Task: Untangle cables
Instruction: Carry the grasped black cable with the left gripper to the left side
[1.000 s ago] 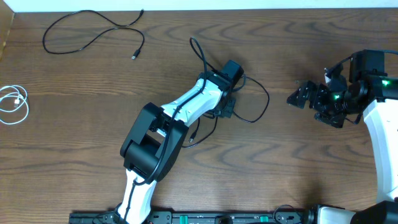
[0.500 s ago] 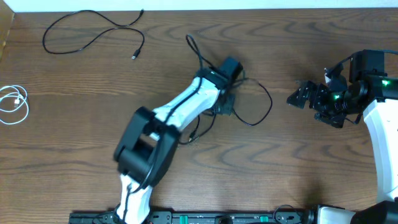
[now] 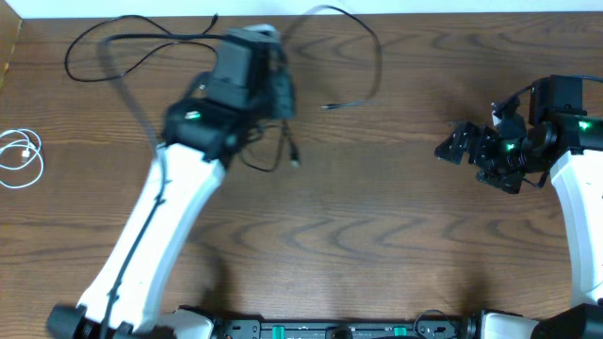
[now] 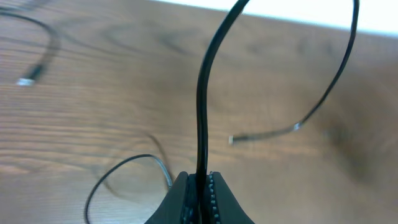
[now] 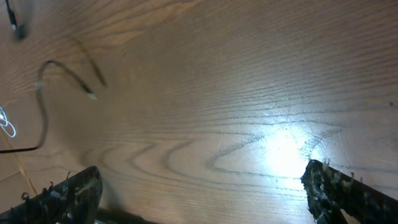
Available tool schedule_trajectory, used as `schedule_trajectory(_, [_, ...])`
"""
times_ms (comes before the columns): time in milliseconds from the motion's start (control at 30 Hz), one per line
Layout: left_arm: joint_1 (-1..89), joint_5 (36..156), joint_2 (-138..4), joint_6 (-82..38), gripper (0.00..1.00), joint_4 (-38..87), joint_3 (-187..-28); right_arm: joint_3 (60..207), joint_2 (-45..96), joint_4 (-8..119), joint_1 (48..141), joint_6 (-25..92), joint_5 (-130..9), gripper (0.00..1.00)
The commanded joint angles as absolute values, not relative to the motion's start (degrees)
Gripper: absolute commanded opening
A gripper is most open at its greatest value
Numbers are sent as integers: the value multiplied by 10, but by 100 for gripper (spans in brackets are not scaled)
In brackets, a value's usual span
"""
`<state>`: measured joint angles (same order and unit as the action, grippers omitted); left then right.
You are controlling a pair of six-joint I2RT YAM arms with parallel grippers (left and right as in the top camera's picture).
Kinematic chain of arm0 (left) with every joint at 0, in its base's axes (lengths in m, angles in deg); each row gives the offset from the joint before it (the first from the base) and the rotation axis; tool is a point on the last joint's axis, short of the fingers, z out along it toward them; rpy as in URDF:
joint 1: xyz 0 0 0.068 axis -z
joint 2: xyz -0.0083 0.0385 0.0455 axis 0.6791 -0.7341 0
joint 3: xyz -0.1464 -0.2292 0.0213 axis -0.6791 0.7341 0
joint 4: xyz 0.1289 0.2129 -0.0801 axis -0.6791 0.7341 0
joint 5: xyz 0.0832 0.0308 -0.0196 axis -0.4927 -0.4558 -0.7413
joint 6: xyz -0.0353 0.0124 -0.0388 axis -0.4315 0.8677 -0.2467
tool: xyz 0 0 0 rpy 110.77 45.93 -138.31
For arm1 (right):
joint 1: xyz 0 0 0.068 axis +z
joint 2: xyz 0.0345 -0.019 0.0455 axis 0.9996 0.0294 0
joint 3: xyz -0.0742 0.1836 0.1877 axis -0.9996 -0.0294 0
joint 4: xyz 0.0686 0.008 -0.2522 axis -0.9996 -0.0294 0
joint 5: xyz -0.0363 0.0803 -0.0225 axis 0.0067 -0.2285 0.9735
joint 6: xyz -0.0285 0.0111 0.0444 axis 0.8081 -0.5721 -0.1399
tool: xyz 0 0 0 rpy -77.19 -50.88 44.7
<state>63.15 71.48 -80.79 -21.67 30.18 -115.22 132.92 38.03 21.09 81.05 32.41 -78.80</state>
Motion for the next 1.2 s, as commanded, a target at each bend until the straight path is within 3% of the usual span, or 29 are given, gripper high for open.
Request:
schedule_trajectory(0, [578,705,-754,-234,8,303,-1159,1332,381,210,814,318,-788,99])
schedule_trajectory(400, [425,440,-740,-201,8,314,-1159,1332,381,212,814,318,-788,99])
schedule_trajectory(1167, [222,364,-907,-205,7,266,-1159,1332,381,211,814,323,-788,99])
